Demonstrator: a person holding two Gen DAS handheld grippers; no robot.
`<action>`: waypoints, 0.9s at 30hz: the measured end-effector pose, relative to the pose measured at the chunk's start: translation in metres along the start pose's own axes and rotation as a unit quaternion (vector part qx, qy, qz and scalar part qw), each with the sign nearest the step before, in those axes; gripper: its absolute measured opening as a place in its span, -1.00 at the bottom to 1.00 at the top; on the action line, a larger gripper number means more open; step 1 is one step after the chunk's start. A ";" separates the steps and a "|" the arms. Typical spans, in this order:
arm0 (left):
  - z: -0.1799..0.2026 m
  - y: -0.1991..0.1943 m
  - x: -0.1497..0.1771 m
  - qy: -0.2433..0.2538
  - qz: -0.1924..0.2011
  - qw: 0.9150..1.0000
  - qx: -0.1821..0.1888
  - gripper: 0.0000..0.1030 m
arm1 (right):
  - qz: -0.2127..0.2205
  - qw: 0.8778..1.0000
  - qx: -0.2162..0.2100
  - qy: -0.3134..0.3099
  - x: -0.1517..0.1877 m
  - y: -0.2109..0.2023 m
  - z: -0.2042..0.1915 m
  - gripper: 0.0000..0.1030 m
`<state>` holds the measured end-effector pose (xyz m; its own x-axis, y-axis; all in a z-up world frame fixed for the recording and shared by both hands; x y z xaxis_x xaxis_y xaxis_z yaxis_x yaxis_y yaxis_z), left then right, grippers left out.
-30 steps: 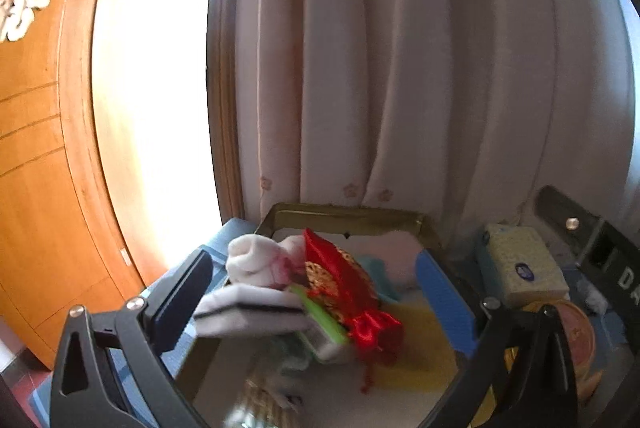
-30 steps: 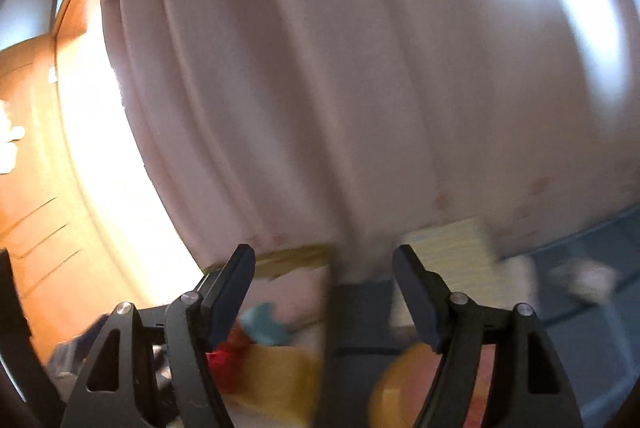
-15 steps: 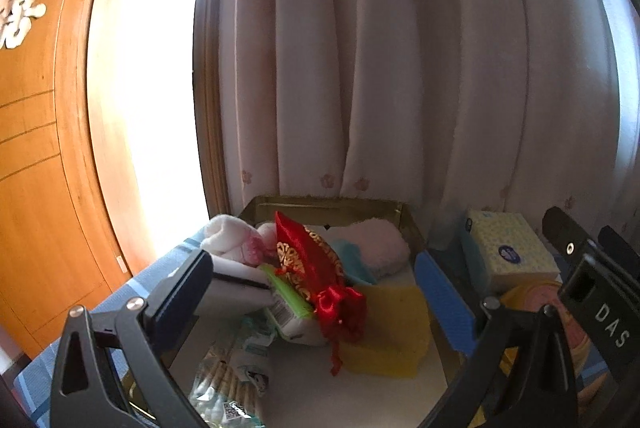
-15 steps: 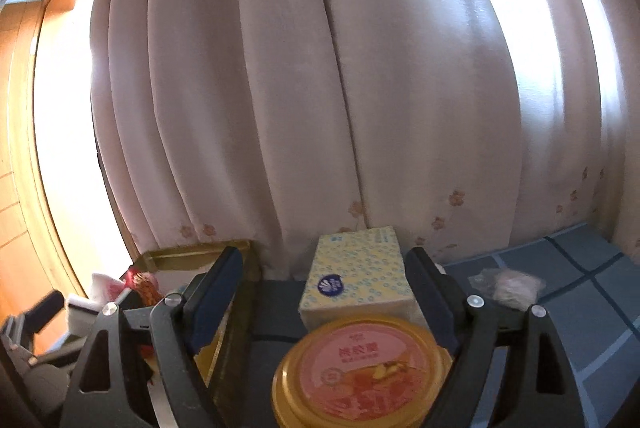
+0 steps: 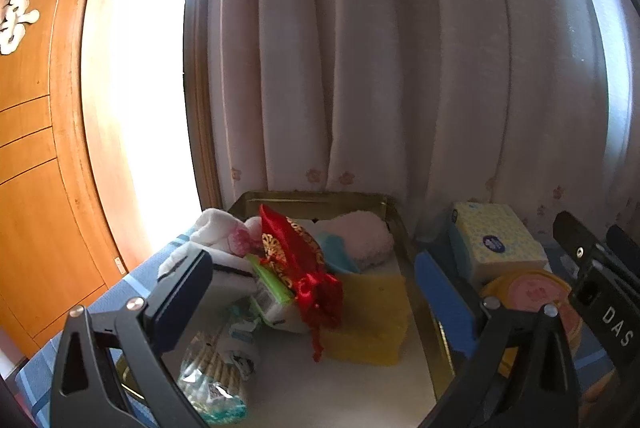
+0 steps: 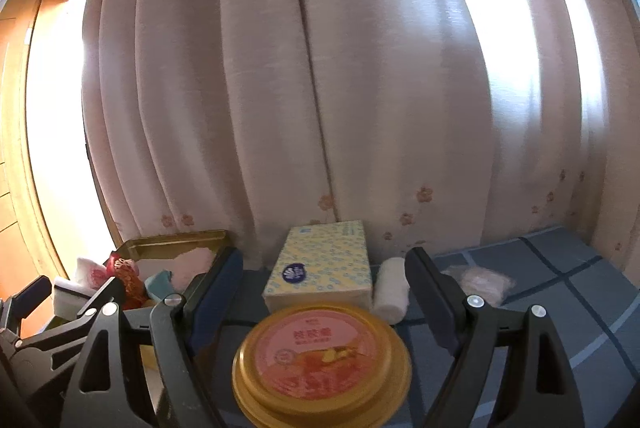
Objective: Organize soft objects
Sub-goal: 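Move both tools from the tray toward the plastic bag and white roll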
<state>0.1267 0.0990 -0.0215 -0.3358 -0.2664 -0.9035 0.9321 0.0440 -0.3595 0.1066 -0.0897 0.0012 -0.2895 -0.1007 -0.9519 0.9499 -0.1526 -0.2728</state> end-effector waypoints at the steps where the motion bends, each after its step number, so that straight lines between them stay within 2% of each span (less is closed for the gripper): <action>1: 0.001 -0.001 0.001 0.000 0.000 1.000 0.001 0.99 | 0.000 1.000 0.002 0.000 0.001 -0.002 0.002 0.65; 14: 0.030 -0.014 0.014 0.009 -0.012 1.000 0.023 0.99 | 0.000 1.000 0.025 0.006 0.008 -0.012 0.036 0.65; 27: 0.065 -0.023 0.024 0.030 -0.017 0.998 0.046 0.99 | -0.003 0.998 0.061 0.032 0.017 -0.023 0.087 0.65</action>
<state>0.1055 0.0287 -0.0198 -0.3723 -0.2083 -0.9044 0.9277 -0.0543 -0.3694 0.0697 -0.1738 0.0037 -0.2830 -0.0370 -0.9584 0.9259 -0.2714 -0.2629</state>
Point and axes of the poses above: each gripper's, at about its wrist camera, not at the fingertips, and y roughly the way its jaws point, z to its right, x to its underside, the point moved 5 cm from there along y, roughly the way its jaws point, and after that the axes turned 13 degrees about -y, right-handed, at the moved point
